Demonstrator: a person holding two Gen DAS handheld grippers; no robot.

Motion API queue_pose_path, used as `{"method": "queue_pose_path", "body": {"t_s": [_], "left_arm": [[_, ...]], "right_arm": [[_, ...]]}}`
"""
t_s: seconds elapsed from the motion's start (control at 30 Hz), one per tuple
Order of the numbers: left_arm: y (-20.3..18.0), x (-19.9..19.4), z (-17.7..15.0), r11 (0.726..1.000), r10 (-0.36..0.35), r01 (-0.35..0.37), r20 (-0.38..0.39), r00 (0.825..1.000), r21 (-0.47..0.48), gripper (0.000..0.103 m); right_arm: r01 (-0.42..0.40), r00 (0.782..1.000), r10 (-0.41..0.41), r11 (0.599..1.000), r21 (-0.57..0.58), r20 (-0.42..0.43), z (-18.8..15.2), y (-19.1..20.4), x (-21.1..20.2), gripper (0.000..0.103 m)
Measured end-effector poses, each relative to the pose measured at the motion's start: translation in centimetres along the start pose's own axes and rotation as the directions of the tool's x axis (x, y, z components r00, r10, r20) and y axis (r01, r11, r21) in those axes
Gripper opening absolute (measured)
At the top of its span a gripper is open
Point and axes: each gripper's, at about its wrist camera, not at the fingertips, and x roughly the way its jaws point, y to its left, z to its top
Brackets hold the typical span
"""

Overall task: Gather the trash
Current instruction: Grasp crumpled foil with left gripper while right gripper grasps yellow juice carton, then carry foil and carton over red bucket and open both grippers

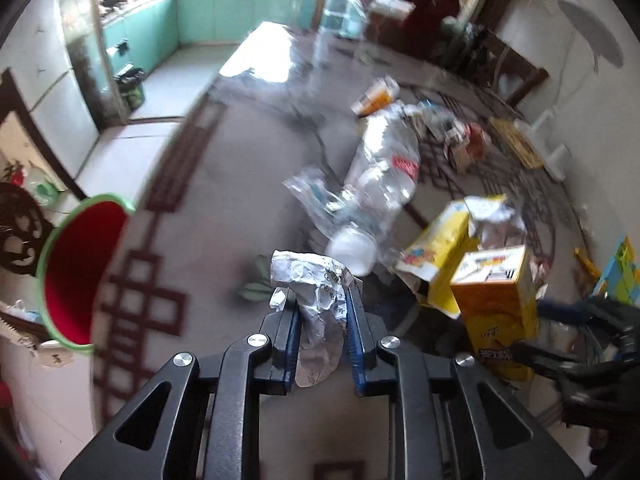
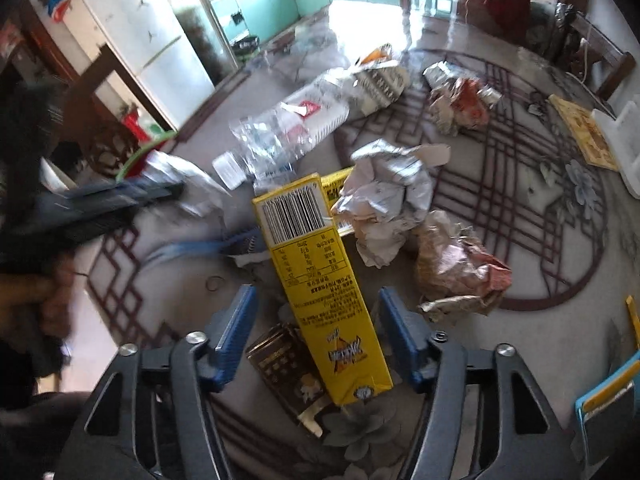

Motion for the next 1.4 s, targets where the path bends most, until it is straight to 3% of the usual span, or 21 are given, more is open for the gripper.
{"method": "queue_pose_path", "body": {"t_s": [0.07, 0.2, 0.37, 0.5, 0.6, 0.8, 0.97, 1.2, 1.33, 1.4], "left_arm": [[1.3, -1.6, 0.3, 0.999, 0.016, -0.015, 0.025, 1.0, -0.03, 0.018], [4.2, -4.2, 0.3, 0.994, 0.046, -0.04, 0.059, 0.997, -0.098, 0.018], [7.5, -6.7, 0.3, 0.987, 0.086, -0.069, 0.116, 0.99, -0.146, 0.018], [10.7, -7.6, 1.1, 0.984, 0.1, -0.076, 0.144, 0.985, -0.163, 0.019], [13.7, -8.4, 1.9, 0.981, 0.114, -0.084, 0.166, 0.98, -0.176, 0.019], [22.3, -9.4, 2.6, 0.963, 0.176, -0.132, 0.18, 0.968, -0.235, 0.019], [29.3, -8.3, 1.9, 0.937, 0.231, -0.187, 0.121, 0.965, -0.295, 0.019], [34.0, -6.5, 0.9, 0.931, 0.238, -0.206, 0.072, 0.969, -0.302, 0.019], [35.3, -5.6, 1.1, 0.935, 0.22, -0.192, 0.062, 0.974, -0.297, 0.02], [35.7, -5.3, 1.2, 0.934, 0.224, -0.195, 0.066, 0.972, -0.301, 0.034]], "right_arm": [[0.007, 0.999, -0.007, 1.0, -0.007, -0.032, 0.3, 0.3, 1.6, 0.042], [-0.002, 0.999, 0.001, 1.0, -0.02, -0.033, 0.6, 0.6, 1.3, 0.039], [0.018, 0.996, -0.016, 1.0, -0.025, 0.083, 2.3, 1.9, -3.7, 0.038], [0.013, 0.978, -0.01, 1.0, -0.017, 0.207, 5.2, 3.9, -8.1, 0.038], [-0.017, 0.967, 0.018, 1.0, -0.005, 0.254, 7.6, 6.2, -9.0, 0.038], [-0.122, 0.967, 0.126, 0.992, -0.035, 0.22, 12.6, 13.6, -3.8, 0.038], [-0.238, 0.963, 0.236, 0.971, -0.004, 0.133, 15.8, 19.2, 3.6, 0.039], [-0.271, 0.962, 0.271, 0.962, -0.005, 0.017, 18.3, 25.4, 11.6, 0.039], [-0.262, 0.965, 0.262, 0.965, 0.0, 0.0, 18.9, 26.8, 13.2, 0.039], [-0.255, 0.967, 0.255, 0.967, 0.014, 0.006, 19.2, 27.1, 13.6, 0.042]]}}
